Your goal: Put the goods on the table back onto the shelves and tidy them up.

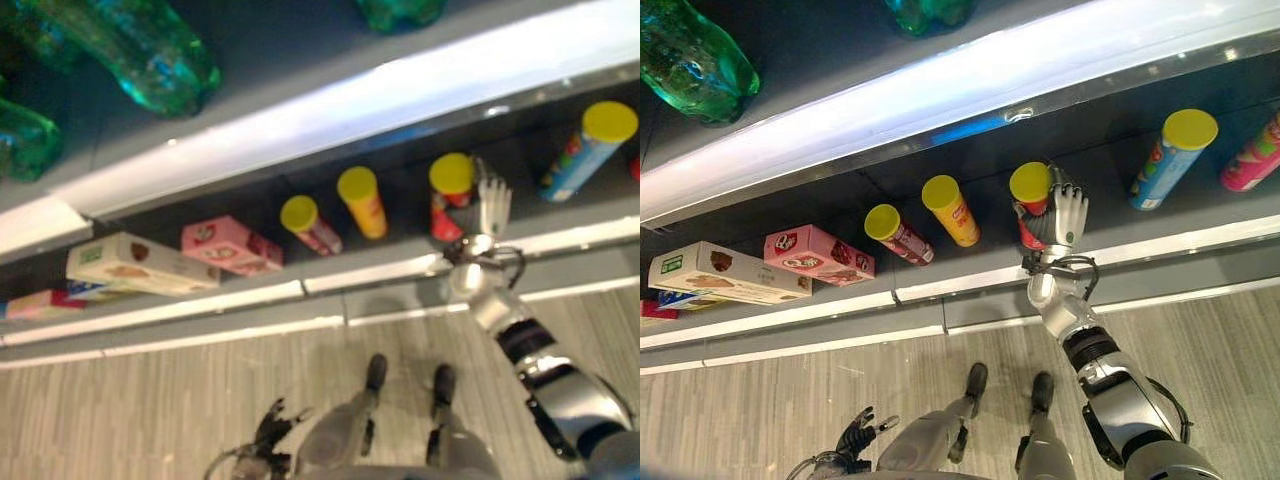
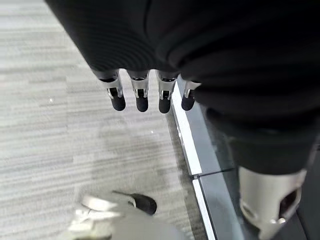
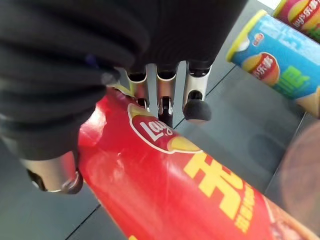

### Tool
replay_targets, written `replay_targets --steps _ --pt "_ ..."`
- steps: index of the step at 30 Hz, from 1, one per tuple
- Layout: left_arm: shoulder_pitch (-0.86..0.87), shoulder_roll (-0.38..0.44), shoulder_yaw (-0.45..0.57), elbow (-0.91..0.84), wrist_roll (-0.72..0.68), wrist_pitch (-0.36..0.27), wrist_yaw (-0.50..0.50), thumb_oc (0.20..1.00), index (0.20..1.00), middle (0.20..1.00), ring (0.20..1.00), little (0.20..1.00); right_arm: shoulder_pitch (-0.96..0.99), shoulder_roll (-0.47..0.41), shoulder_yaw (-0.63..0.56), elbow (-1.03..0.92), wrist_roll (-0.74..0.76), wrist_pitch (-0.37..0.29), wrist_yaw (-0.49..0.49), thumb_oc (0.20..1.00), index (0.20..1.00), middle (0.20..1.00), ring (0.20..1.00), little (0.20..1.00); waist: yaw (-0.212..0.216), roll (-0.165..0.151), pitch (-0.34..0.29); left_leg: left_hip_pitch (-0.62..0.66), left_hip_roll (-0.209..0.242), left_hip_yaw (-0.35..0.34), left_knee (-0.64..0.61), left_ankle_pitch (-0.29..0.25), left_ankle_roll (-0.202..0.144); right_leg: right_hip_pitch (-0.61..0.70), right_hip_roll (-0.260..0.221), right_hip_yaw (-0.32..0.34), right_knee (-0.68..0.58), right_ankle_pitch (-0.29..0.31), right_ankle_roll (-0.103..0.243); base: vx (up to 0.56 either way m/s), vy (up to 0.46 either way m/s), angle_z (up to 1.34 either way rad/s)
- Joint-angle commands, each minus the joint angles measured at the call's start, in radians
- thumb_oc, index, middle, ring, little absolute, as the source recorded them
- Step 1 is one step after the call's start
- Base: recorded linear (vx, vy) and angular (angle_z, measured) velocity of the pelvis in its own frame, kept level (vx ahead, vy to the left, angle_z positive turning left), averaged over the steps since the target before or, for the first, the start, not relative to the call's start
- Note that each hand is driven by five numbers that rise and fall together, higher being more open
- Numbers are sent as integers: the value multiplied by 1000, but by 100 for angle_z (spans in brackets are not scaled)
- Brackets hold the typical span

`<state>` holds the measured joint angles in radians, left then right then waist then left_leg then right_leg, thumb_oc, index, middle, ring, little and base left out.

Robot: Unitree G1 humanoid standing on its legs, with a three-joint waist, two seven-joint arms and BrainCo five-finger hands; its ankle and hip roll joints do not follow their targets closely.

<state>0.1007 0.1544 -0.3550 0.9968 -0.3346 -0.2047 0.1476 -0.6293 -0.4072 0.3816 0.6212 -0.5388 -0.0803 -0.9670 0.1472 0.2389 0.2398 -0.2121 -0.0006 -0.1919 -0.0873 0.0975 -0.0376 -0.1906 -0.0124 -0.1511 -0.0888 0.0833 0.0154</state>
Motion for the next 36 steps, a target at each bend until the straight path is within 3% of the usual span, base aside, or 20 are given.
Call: replay_targets --steps 1,19,36 --pt "-70 -1 -66 37 -31 -40 30 1000 1000 1000 1000 1000 -96 -4 16 -12 -36 -44 -70 200 200 200 200 200 23 -30 -40 11 -52 -37 0 -61 22 -6 -51 123 2 -35 77 0 0 0" --pt "-87 9 -85 5 -18 -61 62 1000 1000 1000 1000 1000 -122 -3 9 43 6 -45 -129 200 200 200 200 200 29 -14 -43 -30 -59 -42 0 -60 18 -43 -48 120 2 -35 79 0 -1 0" --pt "-85 13 -89 18 -20 -59 64 1000 1000 1000 1000 1000 -119 66 34 89 46 -59 -129 200 200 200 200 200 38 -29 -52 -37 -55 -56 0 -61 13 -41 -43 99 2 -47 75 1 -4 4"
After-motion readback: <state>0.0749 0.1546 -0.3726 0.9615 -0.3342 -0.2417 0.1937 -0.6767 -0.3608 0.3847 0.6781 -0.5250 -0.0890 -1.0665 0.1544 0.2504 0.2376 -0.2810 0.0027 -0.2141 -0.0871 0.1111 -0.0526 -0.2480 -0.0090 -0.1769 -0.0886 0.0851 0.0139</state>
